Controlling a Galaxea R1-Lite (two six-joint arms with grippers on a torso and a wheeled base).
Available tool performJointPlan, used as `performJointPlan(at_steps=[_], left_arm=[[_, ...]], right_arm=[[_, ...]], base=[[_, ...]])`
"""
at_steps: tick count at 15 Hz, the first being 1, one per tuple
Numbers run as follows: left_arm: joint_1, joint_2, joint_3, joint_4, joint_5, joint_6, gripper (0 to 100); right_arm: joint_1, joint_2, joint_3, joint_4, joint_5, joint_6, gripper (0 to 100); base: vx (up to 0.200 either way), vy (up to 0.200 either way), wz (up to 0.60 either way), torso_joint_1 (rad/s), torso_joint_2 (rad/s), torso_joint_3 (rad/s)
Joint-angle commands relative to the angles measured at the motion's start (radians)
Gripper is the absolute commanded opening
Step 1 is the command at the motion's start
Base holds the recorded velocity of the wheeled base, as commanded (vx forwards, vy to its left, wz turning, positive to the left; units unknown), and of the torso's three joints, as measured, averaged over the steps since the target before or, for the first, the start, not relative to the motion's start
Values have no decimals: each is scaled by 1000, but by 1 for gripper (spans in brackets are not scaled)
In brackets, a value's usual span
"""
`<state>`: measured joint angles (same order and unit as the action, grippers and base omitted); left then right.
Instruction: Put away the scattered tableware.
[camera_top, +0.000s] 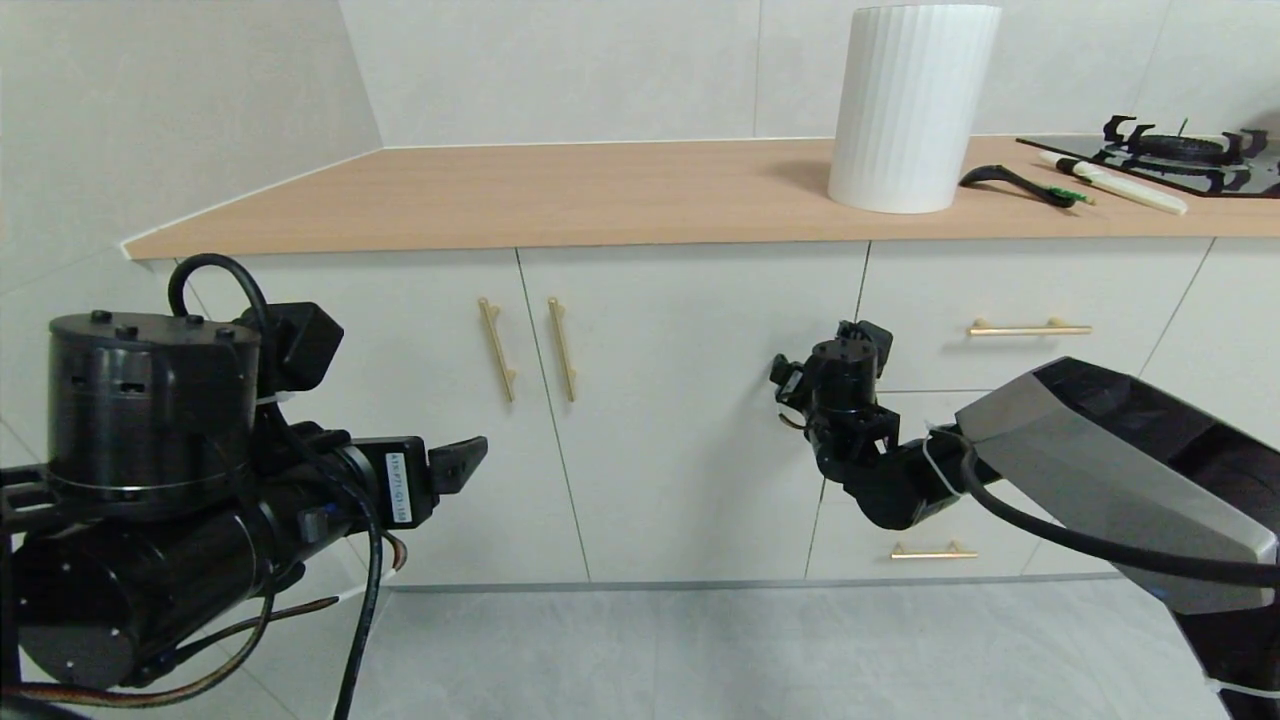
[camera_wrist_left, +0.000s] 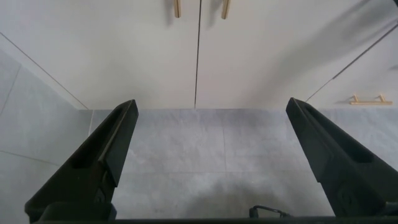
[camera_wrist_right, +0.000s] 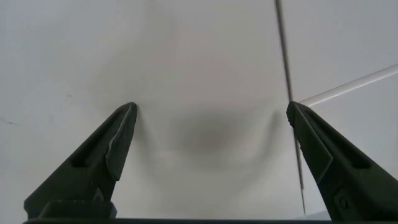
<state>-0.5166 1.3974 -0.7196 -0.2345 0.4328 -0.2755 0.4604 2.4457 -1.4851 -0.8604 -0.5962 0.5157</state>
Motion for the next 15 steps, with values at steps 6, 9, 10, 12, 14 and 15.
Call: performJointPlan(at_steps=[6, 9, 10, 12, 14, 15], left_arm=[[49, -144, 8, 0, 0, 53, 100], [87, -337, 77, 6, 0, 81, 100], [89, -434, 141, 6, 6, 99, 100], [92, -569, 227, 15, 27, 179, 100], [144, -772, 298, 89, 43, 302, 100], [162, -887, 296, 173, 43, 338, 100]], right_arm=[[26, -456, 375, -40, 13, -68, 100], [17, -830, 695, -45, 70, -164, 100], [14, -969, 822, -45, 72, -210, 100], [-17, -1151, 971, -43, 73, -270, 100], [-91, -1410, 1108, -8, 82, -344, 100], [-175, -1581, 1143, 69, 102, -399, 100]], base=[[0, 0, 0, 0, 0, 0], [0, 0, 0, 0, 0, 0], [0, 0, 0, 0, 0, 0], [0, 0, 0, 0, 0, 0], [0, 0, 0, 0, 0, 0], [0, 0, 0, 0, 0, 0]])
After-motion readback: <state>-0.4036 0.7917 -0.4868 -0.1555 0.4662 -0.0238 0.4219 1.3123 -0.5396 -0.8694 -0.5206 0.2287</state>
